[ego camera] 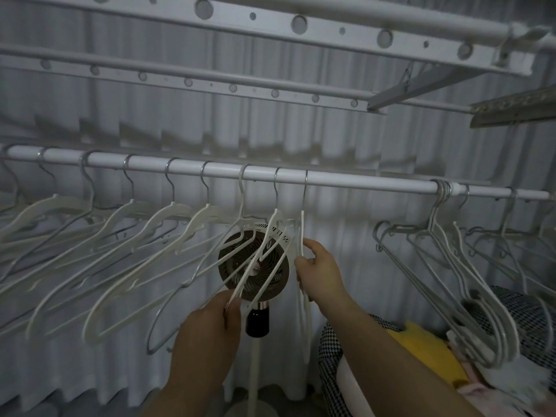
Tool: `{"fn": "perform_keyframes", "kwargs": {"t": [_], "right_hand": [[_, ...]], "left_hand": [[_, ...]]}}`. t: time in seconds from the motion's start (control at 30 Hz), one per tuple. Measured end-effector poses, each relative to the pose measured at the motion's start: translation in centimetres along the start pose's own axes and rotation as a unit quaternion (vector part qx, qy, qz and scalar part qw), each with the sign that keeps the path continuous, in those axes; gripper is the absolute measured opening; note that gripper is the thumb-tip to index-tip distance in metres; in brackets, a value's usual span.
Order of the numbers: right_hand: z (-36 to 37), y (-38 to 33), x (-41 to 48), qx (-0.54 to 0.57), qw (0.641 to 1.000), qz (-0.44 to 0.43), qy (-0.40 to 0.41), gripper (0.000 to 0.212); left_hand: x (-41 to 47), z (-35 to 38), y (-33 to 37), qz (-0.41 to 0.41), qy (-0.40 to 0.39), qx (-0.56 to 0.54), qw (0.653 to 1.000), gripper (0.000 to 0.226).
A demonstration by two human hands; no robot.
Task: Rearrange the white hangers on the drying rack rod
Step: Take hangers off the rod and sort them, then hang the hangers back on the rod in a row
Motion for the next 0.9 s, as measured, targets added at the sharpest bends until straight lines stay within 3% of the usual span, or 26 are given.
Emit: {"fn": "perform_keyframes", "kwargs": {"t": [0.3, 0.53, 0.67, 0.8, 0.9], "right_hand": [[-0.4, 0.1, 0.2, -0.032, 0.999, -0.005, 0.002, 0.044], [-3.0, -0.7, 0.8, -0.058, 0.995, -0.044, 0.068, 0.046], [-6.1, -1.2, 1.8, -0.038, 0.993, -0.056, 0.093, 0.029], [-12.3, -2.1, 3.3, -0.017, 0.988, -0.092, 0.124, 0.009], [-18.7, -2.4, 4.8, -0.038, 0.98, -0.115, 0.157, 0.013]], "left_hand": [[-0.2, 0.1, -0.2, -0.002, 0.0, -0.003, 1.0, 0.028], [0.3, -1.7, 1.8, 0.057, 0.081, 0.03, 0.995, 0.024], [-0.1, -2.6, 5.1, 0.114, 0.127, -0.027, 0.985, 0.013], [-1.6, -1.3, 9.7, 0.131, 0.108, -0.1, 0.98, 0.009], [-2.8, 1.1, 12.6, 0.115, 0.074, -0.156, 0.978, 0.011]]}}
Point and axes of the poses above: each hand's wrist, its own x-axis towards the middle knuckle, its own z-axis out of the palm, y = z × x, the point moved 8 cm from there along x, towards the middle knuckle, and after that the axes turned 13 degrees about y, right-handed, at the moved point
